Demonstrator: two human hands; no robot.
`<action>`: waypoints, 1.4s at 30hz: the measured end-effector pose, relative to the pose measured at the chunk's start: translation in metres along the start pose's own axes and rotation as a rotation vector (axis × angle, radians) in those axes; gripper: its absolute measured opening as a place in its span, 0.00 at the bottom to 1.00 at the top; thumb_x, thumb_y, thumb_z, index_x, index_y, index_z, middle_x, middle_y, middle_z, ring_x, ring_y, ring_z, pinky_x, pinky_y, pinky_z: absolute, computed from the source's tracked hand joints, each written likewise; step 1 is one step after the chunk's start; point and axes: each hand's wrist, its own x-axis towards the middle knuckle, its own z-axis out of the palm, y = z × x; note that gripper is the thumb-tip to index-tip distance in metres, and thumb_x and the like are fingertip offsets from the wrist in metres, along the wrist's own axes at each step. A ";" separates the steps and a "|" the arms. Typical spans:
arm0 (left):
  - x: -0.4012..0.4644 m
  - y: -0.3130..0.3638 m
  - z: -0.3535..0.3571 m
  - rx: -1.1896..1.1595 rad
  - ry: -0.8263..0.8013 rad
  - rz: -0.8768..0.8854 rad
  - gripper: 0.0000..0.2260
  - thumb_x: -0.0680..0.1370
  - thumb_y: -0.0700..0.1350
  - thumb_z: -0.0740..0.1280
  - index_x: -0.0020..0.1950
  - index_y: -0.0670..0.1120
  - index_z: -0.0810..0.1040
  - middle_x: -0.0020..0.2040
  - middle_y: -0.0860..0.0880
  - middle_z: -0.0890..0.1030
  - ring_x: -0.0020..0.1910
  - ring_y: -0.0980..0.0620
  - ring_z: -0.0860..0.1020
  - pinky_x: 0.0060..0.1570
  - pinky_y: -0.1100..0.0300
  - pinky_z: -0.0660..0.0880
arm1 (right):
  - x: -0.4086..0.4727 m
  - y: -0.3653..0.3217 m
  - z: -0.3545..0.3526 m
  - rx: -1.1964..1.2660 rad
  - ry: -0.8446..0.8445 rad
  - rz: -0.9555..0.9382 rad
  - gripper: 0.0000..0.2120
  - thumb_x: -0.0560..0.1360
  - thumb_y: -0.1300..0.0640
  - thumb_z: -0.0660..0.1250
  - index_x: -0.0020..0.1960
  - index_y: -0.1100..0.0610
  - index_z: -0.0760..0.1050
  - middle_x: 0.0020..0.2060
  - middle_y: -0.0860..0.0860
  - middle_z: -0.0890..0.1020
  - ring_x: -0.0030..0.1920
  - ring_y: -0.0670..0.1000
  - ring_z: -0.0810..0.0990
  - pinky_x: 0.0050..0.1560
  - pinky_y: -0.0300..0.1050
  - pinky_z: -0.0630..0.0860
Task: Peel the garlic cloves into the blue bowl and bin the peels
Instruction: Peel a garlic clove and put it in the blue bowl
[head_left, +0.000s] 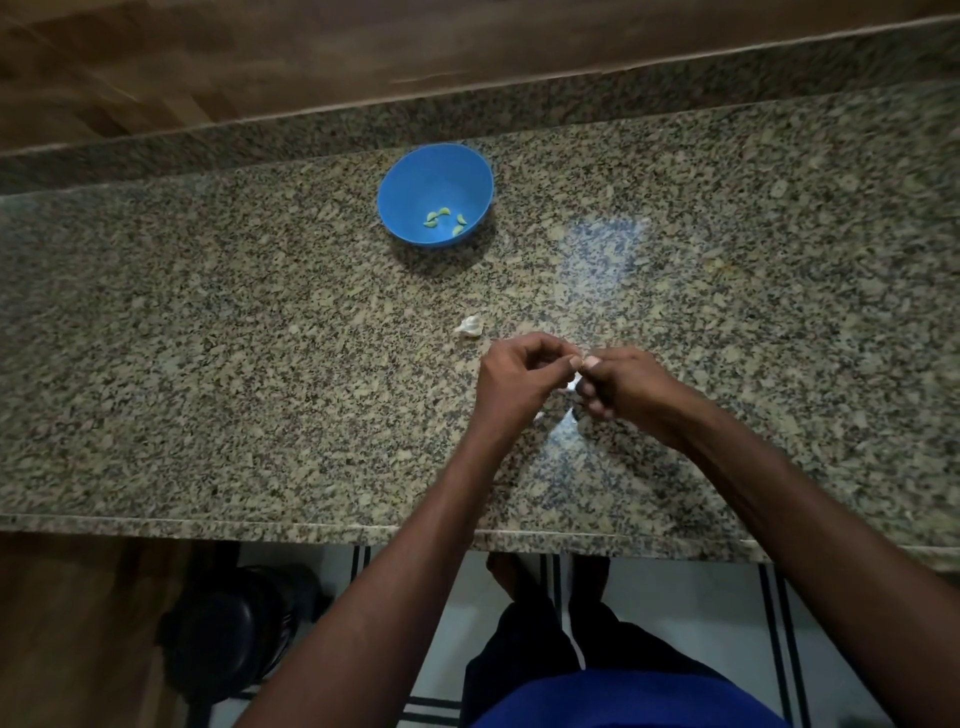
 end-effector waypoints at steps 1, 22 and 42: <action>0.000 0.001 0.001 0.077 0.009 0.045 0.03 0.76 0.41 0.76 0.48 0.43 0.85 0.42 0.48 0.86 0.41 0.51 0.85 0.45 0.53 0.84 | 0.002 0.000 -0.001 0.073 -0.029 0.052 0.11 0.86 0.62 0.54 0.51 0.61 0.73 0.32 0.51 0.74 0.29 0.47 0.70 0.29 0.40 0.65; -0.002 0.022 -0.001 -0.400 0.040 -0.563 0.03 0.79 0.34 0.71 0.46 0.35 0.82 0.37 0.43 0.84 0.32 0.52 0.82 0.37 0.63 0.82 | -0.012 -0.004 0.018 -0.707 0.338 -0.283 0.07 0.84 0.59 0.62 0.47 0.57 0.72 0.36 0.52 0.77 0.33 0.48 0.72 0.30 0.41 0.66; -0.005 0.002 -0.001 -0.342 -0.035 -0.148 0.05 0.77 0.34 0.73 0.52 0.37 0.82 0.45 0.37 0.84 0.41 0.48 0.84 0.46 0.57 0.82 | -0.008 0.000 -0.016 -0.336 0.271 -0.216 0.06 0.79 0.62 0.70 0.44 0.61 0.81 0.36 0.57 0.85 0.33 0.52 0.84 0.33 0.45 0.81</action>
